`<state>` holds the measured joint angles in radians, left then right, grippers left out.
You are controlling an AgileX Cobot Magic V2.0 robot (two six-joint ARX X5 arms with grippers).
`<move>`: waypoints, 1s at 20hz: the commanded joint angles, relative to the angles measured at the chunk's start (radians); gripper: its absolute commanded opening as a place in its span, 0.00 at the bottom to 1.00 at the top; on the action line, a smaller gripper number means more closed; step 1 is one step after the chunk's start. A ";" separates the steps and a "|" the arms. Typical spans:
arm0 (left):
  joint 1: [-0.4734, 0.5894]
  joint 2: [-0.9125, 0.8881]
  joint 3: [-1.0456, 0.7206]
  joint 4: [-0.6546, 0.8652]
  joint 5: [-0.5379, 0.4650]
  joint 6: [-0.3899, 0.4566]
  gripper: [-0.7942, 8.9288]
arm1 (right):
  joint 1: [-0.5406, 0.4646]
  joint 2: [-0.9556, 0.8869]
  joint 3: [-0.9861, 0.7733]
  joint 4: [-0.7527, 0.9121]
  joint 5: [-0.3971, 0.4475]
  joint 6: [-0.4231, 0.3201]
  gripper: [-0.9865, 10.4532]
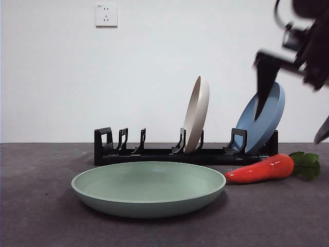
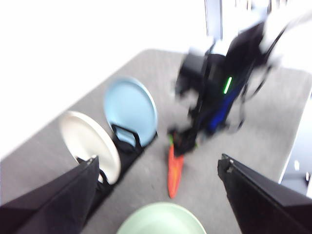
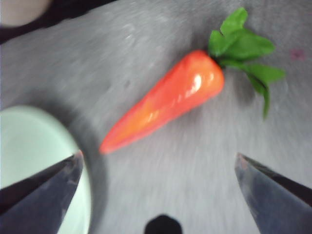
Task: Take the green plate from the plate rack,put the plate on the table,take the carrot from the table,put the carrot in the plate
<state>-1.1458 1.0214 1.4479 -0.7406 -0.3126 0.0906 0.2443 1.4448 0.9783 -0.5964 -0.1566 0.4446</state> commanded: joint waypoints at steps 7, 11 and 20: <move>0.002 -0.101 0.034 -0.175 -0.003 -0.023 0.51 | 0.040 0.200 0.000 0.135 0.177 0.225 0.55; 0.002 -0.104 0.034 -0.229 -0.003 -0.039 0.51 | 0.053 0.221 0.000 0.223 0.201 0.253 0.55; 0.002 -0.111 0.034 -0.261 -0.002 -0.039 0.51 | 0.054 0.294 0.000 0.275 0.268 0.257 0.38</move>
<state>-1.1458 0.9138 1.4837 -1.0039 -0.3134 0.0589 0.2989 1.7222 0.9874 -0.3260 0.1059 0.6964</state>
